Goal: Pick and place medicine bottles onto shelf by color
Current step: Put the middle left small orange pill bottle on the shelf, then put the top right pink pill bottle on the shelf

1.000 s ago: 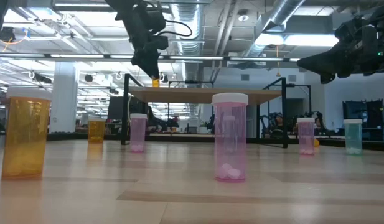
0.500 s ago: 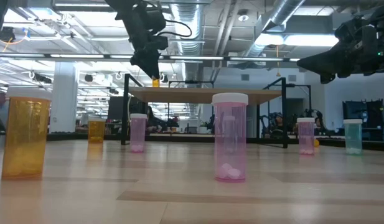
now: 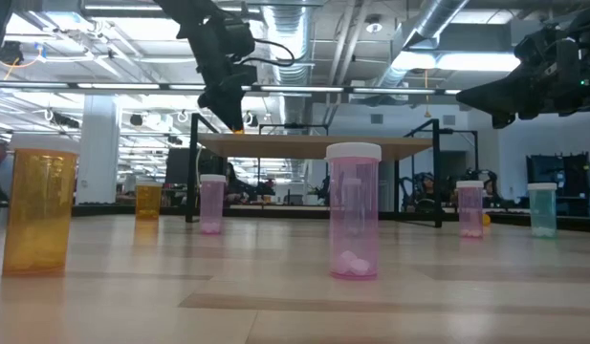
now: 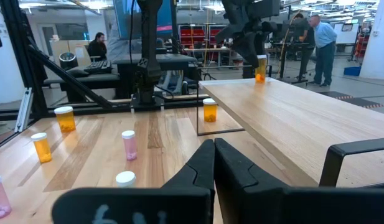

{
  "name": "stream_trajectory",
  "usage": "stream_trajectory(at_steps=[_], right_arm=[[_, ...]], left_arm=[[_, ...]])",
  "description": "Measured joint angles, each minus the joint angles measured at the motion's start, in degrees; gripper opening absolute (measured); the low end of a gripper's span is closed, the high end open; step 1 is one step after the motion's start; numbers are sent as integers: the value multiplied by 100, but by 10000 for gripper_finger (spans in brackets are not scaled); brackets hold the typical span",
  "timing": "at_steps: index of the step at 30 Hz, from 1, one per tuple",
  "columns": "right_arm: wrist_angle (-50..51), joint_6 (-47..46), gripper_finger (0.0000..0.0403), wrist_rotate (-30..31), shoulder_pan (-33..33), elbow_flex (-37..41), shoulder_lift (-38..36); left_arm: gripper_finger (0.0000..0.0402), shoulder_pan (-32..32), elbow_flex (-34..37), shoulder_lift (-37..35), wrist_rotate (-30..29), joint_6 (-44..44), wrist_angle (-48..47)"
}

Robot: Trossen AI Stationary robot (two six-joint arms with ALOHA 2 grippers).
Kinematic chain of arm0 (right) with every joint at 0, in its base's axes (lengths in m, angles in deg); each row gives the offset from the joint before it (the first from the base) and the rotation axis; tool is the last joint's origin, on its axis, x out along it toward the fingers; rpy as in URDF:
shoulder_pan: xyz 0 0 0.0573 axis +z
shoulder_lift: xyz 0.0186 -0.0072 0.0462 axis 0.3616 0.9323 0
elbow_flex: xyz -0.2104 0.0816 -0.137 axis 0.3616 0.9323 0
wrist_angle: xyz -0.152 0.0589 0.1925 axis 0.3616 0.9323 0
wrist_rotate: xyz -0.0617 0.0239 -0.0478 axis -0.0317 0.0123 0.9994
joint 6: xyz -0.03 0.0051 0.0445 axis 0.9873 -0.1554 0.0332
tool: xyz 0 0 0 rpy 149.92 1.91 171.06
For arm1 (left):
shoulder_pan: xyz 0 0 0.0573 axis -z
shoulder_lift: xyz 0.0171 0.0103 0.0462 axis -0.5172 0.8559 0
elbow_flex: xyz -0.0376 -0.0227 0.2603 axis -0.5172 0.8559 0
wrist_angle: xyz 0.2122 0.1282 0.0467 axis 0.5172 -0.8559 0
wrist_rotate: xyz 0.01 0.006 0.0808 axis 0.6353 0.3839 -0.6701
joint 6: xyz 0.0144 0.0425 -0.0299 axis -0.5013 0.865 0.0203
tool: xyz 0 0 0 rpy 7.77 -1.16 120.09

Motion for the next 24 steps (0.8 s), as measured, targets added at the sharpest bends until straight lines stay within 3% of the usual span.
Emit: stream_trajectory(at_steps=[24], right_arm=[[0,0,27,0,-1,2,0]], left_arm=[[205,66,0,-146,-159,140,-229]])
